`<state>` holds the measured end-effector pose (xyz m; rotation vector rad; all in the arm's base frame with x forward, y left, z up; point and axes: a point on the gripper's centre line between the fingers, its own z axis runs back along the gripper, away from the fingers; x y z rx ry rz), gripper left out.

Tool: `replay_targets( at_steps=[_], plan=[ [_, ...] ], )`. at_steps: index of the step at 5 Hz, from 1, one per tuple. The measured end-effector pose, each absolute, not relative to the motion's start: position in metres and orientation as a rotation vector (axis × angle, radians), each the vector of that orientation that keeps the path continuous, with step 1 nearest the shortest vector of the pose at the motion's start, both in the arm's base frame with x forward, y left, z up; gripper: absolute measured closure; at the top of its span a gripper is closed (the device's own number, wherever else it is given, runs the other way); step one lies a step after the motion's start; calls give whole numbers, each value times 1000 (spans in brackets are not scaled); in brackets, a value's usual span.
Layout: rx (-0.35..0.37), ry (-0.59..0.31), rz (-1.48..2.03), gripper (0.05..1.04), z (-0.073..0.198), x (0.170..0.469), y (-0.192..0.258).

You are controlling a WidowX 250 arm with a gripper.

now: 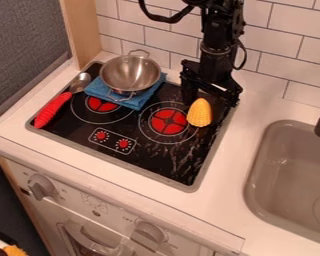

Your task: Put the silver pot below the right burner

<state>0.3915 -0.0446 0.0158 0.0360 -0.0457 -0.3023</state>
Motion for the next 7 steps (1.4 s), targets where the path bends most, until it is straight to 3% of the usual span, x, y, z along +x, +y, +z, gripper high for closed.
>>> replay_targets(
  at_steps=[2, 5, 7],
  plan=[
    [8, -14, -304, 84, 11, 388, -46],
    [-18, -176, -288, 83, 79, 401, -29],
    [54, -153, -204, 83, 78, 393, 15]
  ],
)
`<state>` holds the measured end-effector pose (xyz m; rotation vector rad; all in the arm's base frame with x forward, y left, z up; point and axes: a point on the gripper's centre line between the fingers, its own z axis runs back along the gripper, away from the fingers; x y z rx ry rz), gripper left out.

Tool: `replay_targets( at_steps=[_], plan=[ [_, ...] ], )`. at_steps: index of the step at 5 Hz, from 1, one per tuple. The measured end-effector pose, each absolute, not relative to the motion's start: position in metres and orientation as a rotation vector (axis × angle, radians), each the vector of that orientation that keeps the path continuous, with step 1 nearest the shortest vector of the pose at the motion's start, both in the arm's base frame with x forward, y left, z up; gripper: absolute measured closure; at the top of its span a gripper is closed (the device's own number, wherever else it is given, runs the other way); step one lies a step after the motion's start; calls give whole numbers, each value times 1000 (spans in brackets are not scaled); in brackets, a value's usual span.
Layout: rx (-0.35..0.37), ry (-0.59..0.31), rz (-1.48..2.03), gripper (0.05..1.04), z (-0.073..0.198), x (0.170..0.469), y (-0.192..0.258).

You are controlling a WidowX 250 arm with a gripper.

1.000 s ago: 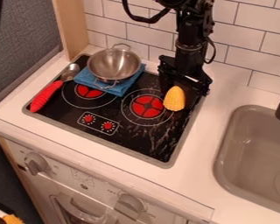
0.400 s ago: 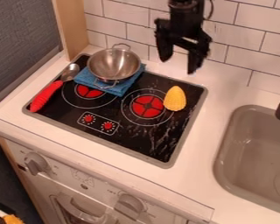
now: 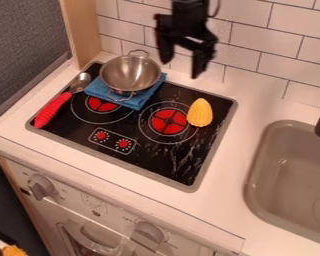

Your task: Put the silver pot below the right burner

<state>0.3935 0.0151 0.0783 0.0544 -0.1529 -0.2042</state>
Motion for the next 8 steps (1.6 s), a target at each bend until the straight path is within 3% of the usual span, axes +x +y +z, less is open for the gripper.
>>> replay_targets(
  at_steps=[2, 3, 5, 6, 7, 8],
  plan=[
    [88, -41, -148, 83, 40, 387, 50],
    [60, -6, -158, 155, 21, 385, 47],
    [51, -22, -196, 718, 19, 385, 32],
    [38, -53, -203, 898, 32, 384, 29],
    [21, -79, -223, 994, 46, 383, 27],
    [9, -97, -235, 1011, 63, 368, 29]
  ],
)
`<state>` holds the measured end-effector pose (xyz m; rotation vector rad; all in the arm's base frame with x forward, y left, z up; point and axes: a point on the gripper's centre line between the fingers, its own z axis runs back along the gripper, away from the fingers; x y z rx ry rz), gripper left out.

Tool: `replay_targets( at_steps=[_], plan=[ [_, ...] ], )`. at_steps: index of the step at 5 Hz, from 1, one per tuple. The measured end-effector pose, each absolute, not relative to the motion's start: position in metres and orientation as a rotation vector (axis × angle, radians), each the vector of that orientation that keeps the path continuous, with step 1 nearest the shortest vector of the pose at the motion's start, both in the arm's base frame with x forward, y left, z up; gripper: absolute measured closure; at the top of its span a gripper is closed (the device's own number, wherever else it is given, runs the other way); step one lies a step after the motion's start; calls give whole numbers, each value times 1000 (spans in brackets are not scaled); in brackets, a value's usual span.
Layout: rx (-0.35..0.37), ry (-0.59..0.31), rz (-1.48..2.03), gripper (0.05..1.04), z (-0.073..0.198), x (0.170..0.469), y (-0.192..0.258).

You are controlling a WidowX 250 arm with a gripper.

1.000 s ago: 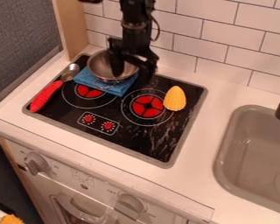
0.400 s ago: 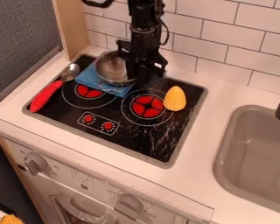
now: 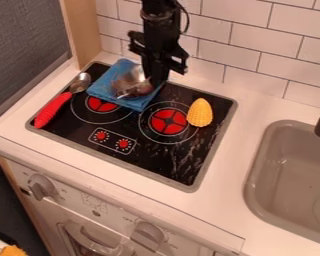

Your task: Put the silver pot below the right burner

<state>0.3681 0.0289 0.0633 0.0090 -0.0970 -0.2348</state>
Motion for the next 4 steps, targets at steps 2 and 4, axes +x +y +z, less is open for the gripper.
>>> replay_targets(
  at_steps=[2, 4],
  plan=[
    [26, -33, -358, 1015, 59, 280, 0],
    [81, -21, -403, 978, 42, 252, -20]
  ],
)
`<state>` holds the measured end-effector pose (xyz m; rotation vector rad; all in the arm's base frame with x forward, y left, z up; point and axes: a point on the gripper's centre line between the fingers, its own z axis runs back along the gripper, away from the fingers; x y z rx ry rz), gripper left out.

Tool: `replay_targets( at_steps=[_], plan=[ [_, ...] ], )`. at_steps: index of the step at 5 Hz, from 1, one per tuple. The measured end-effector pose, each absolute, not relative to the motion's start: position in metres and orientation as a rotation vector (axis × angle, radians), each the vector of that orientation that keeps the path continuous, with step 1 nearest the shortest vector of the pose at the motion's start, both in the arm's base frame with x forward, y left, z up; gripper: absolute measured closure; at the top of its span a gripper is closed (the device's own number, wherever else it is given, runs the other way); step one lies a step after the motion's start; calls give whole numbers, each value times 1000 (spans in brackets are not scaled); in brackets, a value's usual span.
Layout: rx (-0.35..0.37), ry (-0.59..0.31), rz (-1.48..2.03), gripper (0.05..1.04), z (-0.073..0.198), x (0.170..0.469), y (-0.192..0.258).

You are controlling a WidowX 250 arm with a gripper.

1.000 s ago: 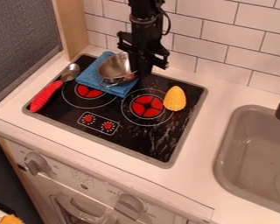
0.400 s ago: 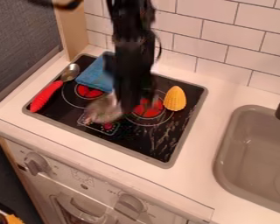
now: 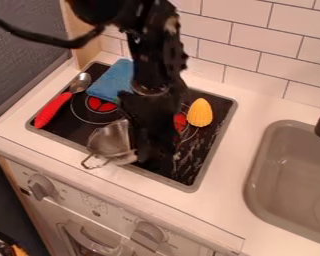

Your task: Put the silver pot below the right burner

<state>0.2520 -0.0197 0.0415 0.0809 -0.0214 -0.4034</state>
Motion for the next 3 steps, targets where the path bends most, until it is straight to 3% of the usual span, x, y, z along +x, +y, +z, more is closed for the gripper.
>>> replay_targets(
  at_steps=[1, 2, 3],
  plan=[
    [68, 34, -415, 793, 24, 252, -28],
    [28, 17, -408, 504, 27, 256, -35],
    [-18, -29, -399, 233, 47, 257, -42]
  ],
)
